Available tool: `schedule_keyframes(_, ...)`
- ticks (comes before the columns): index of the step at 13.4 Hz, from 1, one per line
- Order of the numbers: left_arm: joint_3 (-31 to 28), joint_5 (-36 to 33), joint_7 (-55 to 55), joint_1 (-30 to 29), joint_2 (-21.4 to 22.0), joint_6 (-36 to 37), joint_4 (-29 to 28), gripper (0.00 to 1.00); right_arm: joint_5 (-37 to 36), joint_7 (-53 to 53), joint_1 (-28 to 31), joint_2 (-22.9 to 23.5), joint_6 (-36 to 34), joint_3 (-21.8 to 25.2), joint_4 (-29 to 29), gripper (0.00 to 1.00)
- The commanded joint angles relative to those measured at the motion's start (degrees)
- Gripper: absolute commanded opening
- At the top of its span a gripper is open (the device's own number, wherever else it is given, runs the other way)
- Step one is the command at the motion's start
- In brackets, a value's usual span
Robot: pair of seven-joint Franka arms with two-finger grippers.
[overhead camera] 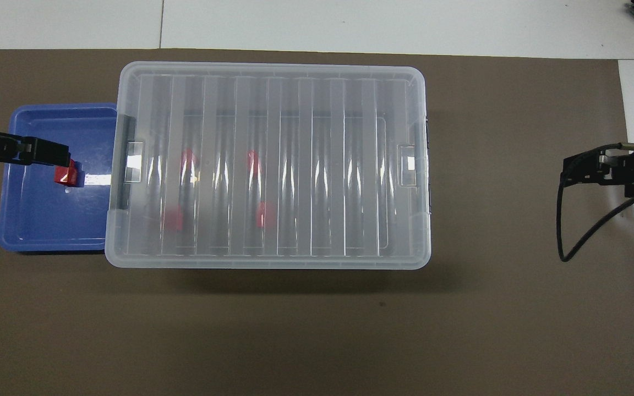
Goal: Place red block in blue tray from box
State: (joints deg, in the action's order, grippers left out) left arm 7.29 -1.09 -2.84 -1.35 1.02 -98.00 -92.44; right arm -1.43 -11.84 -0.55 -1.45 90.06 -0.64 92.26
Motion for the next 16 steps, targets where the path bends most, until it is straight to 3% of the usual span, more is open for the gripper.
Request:
schedule_keyframes(1, 0.18, -0.66, -0.68, -0.58, 1.36, 0.35, -1.43, 1.0, 0.99, 1.38, 0.29, -1.8, 1.43, -0.33, 2.75, 1.0)
schedule_keyframes(16, 0.18, -0.66, -0.59, -1.99, 1.53, 1.14, -1.51, 1.0, 1.78, 2.09, 0.29, -2.33, 1.52, -0.33, 3.98, 1.0)
